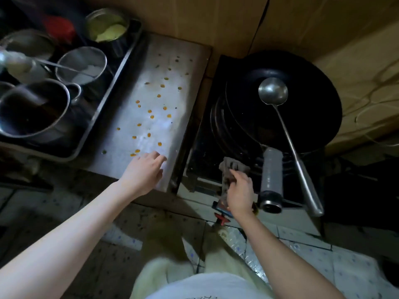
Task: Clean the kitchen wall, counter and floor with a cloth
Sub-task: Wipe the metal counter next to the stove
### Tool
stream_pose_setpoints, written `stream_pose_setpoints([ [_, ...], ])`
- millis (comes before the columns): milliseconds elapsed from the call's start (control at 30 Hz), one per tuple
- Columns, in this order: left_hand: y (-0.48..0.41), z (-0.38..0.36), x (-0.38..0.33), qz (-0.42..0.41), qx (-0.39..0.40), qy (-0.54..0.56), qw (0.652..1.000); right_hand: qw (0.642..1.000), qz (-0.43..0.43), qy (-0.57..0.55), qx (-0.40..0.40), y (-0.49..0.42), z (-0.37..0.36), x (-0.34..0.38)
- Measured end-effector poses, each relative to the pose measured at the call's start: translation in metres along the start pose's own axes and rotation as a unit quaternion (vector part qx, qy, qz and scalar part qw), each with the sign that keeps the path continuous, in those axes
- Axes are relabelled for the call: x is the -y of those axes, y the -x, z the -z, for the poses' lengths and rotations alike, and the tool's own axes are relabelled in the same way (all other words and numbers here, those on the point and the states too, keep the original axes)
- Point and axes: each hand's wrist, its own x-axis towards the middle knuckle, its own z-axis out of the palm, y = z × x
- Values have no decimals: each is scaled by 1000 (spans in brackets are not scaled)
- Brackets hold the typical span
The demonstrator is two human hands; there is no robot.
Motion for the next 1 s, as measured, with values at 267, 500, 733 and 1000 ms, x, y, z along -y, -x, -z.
stream_pose_setpoints([
  [267, -34, 22, 94, -91, 5, -44, 995, 998, -25, 33, -37, -23, -70, 88],
  [500, -54, 23, 126, -144, 17, -50, 988, 988, -10, 155, 12, -26, -79, 90],
  [733, -61, 16, 126, -173, 17, -44, 984, 979, -84, 184, -33, -9, -54, 54],
  [1000, -55, 17, 130, -166, 18, -27, 986, 981, -88, 169, -39, -23, -88, 119],
])
